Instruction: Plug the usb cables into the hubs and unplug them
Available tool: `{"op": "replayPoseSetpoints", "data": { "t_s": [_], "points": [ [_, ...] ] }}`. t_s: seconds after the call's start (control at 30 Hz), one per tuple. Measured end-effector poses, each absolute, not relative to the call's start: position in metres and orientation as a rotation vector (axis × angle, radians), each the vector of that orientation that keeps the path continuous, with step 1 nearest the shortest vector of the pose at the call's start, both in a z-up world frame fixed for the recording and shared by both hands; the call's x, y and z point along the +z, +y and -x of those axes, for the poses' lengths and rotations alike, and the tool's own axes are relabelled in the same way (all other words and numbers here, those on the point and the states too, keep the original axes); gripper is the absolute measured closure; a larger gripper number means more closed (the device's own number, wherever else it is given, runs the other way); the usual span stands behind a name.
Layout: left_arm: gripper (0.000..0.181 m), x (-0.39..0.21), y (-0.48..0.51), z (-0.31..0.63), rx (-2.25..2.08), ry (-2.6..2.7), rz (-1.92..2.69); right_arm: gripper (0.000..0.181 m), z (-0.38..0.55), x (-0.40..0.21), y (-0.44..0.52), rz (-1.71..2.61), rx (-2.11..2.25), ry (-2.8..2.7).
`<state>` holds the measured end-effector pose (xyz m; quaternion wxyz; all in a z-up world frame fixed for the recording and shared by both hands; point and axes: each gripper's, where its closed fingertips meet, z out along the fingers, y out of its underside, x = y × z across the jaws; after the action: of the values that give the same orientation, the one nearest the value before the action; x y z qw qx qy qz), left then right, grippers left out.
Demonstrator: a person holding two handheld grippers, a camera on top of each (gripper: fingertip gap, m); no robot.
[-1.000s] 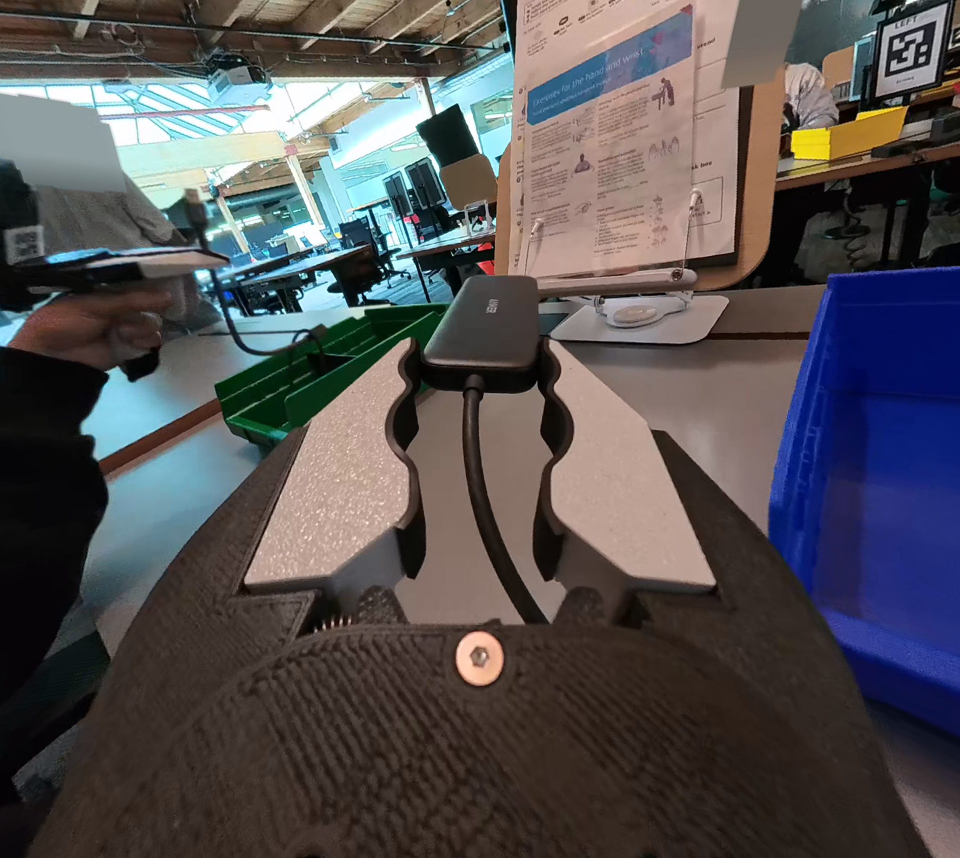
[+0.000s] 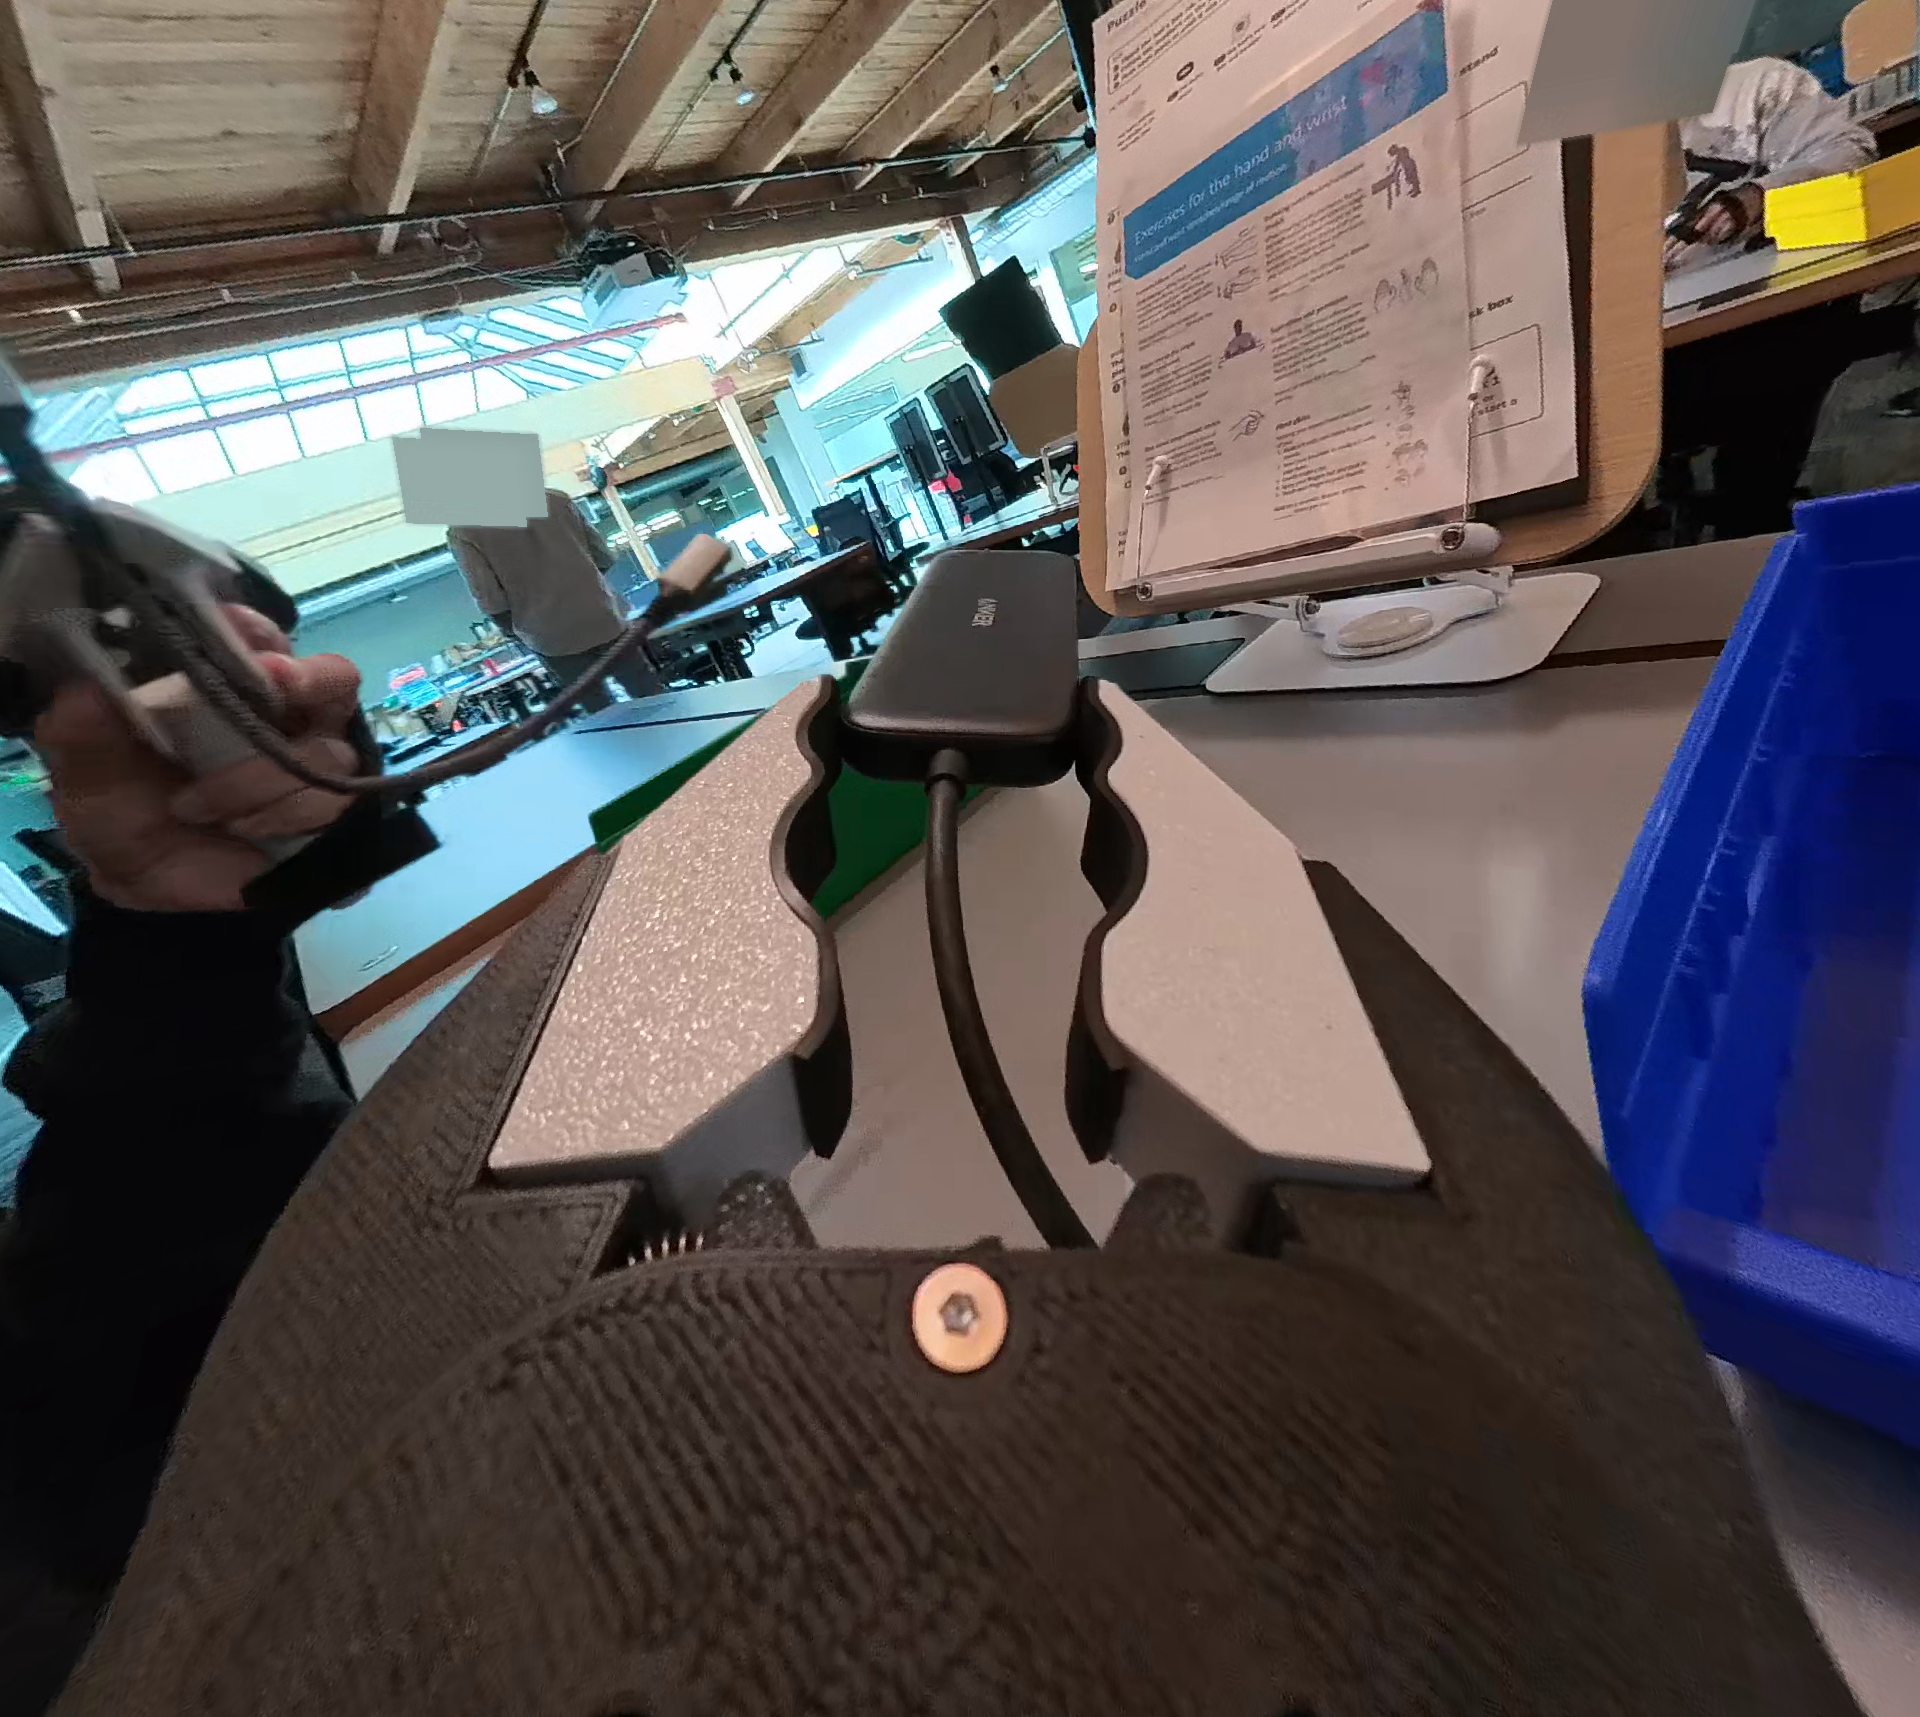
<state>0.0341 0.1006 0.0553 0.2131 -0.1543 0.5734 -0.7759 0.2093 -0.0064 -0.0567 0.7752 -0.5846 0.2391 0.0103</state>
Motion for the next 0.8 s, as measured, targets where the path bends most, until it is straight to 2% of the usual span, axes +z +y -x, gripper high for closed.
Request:
{"op": "replayPoseSetpoints", "data": {
  "t_s": [0.13,0.3,0.43,0.63,0.73,0.8],
  "points": [
    [0.179,0.052,0.102,-0.037,-2.580,1.566,0.427,0.138,-0.210,-0.055,-0.010,1.266,-0.004,0.518],
    [0.179,0.007,0.108,-0.079,-3.050,1.605,0.689,0.137,-0.210,-0.050,-0.018,1.272,-0.052,0.506],
    [0.179,-0.043,0.086,-0.100,-2.927,1.862,0.827,0.138,-0.211,-0.050,-0.019,1.259,-0.038,0.506],
    [0.178,-0.050,0.061,-0.082,-3.075,2.032,0.713,0.137,-0.211,-0.054,-0.016,1.307,-0.105,0.485],
    [0.178,-0.058,0.050,-0.087,-3.159,2.056,0.862,0.137,-0.211,-0.052,-0.019,1.295,-0.105,0.485],
    [0.178,-0.084,0.044,-0.106,-2.961,2.120,1.082,0.137,-0.214,-0.053,-0.022,1.297,-0.119,0.495]
  ]
}}
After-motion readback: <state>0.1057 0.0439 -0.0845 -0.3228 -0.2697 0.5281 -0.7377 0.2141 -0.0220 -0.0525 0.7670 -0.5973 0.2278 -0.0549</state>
